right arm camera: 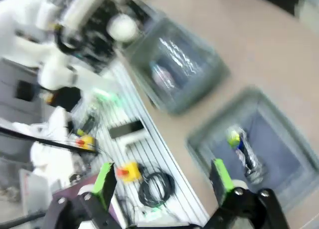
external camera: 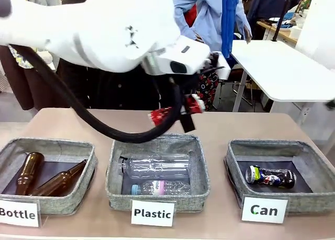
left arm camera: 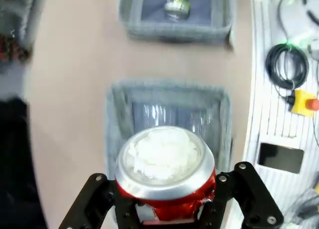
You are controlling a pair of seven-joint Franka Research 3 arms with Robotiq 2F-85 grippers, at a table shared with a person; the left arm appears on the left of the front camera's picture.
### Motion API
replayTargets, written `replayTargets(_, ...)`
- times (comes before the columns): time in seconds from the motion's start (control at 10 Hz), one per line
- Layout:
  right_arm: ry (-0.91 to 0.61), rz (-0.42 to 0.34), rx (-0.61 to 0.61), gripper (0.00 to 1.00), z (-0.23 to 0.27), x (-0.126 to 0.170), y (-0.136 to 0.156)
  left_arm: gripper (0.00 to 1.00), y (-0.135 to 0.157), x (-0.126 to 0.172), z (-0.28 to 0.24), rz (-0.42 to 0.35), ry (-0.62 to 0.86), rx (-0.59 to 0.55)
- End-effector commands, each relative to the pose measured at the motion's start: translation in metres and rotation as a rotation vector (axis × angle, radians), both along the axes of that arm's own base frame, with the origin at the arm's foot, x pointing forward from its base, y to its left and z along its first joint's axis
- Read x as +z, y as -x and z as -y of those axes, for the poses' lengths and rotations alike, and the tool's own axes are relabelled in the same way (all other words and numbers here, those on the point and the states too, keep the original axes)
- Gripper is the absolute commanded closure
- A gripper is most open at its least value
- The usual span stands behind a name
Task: Sort the can waste into the basket.
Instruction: Pick up the can waste from the table and place it in the right Fabric basket.
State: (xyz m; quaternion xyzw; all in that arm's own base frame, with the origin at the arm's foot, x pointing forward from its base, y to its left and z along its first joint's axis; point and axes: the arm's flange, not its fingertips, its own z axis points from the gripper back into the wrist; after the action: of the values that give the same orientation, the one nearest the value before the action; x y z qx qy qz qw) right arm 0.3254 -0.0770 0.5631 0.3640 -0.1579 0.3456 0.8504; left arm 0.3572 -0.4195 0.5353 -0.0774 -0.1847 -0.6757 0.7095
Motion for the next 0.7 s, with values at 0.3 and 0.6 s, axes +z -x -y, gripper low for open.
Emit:
replayTargets(0.3, 0.227, 0.021, -0.426, 0.00, 0.112, 0.000, 0.068, 1.00, -0.035, -0.025, 0.137, -0.088, 0.307, -0.528)
replayTargets(0.6, 0.229, 0.030, -0.333, 0.00, 0.118, 0.012, 0.068, 1.00, -0.065, -0.054, 0.215, -0.247, 0.312, -0.417)
